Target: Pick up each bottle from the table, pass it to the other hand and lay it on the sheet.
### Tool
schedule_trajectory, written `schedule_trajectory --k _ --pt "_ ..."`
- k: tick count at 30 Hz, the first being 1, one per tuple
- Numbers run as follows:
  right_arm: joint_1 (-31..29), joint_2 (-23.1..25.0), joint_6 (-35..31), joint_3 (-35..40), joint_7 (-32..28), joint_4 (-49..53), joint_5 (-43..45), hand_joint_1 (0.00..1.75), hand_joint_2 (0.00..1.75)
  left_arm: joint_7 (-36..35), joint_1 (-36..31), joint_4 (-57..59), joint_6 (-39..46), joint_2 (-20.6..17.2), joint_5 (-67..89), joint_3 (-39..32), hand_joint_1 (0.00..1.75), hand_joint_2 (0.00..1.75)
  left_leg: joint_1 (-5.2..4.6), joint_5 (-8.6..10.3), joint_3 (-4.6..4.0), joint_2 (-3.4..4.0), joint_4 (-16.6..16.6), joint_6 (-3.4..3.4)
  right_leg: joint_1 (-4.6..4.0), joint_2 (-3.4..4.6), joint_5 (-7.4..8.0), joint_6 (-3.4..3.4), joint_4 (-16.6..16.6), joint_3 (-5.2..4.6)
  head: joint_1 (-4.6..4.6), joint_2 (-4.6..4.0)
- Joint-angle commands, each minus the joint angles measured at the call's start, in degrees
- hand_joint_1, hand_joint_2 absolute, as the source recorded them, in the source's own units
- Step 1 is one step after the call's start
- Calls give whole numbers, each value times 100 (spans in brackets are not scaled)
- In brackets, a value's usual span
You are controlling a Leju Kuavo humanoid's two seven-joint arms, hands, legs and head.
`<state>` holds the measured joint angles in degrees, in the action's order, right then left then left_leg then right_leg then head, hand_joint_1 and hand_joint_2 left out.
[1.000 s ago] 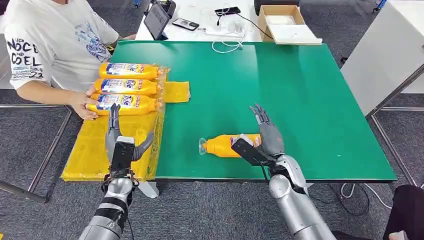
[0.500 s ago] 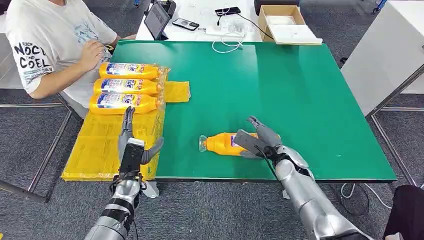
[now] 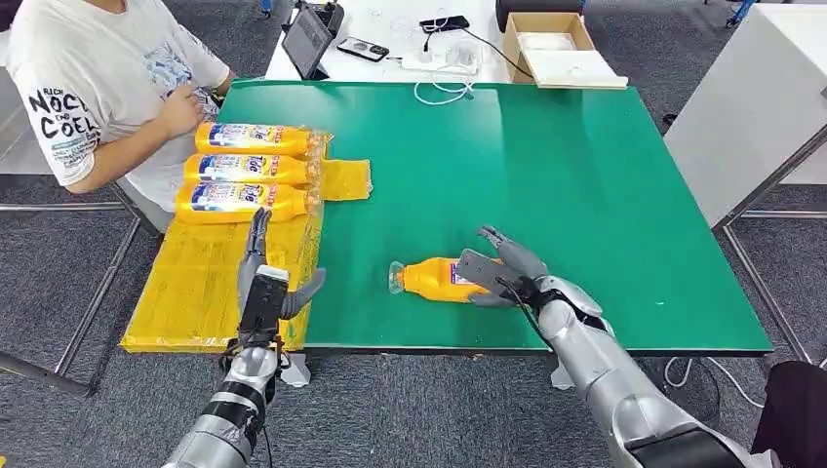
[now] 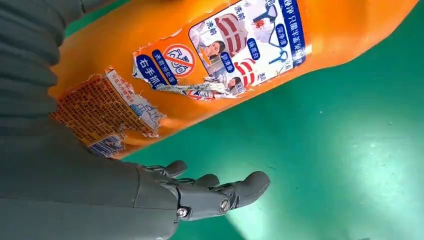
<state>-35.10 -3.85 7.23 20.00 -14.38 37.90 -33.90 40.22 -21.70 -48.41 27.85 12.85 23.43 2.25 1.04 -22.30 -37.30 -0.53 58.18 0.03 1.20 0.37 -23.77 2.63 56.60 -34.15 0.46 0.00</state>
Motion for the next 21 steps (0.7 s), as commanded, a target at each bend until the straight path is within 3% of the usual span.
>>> schedule_trajectory --k 1,10,21 --pt "-67 -199 105 353 85 -427 108 0 175 -22 -237 428 -13 -16 -71 103 0 175 1 -2 18 -7 -5 4 -5 -15 -5 -14 -6 22 -2 0" --pt "-222 -993 663 1227 726 -85 253 0 175 -60 -271 607 -28 17 -174 159 0 175 -1 1 19 -24 -3 8 -1 -27 -5 -9 -7 29 -2 0" --pt "-322 -1091 868 1712 1042 -82 163 0 175 -146 -261 586 -63 27 -197 193 0 175 -4 -2 22 -1 0 6 0 -8 1 -6 -3 23 0 0"
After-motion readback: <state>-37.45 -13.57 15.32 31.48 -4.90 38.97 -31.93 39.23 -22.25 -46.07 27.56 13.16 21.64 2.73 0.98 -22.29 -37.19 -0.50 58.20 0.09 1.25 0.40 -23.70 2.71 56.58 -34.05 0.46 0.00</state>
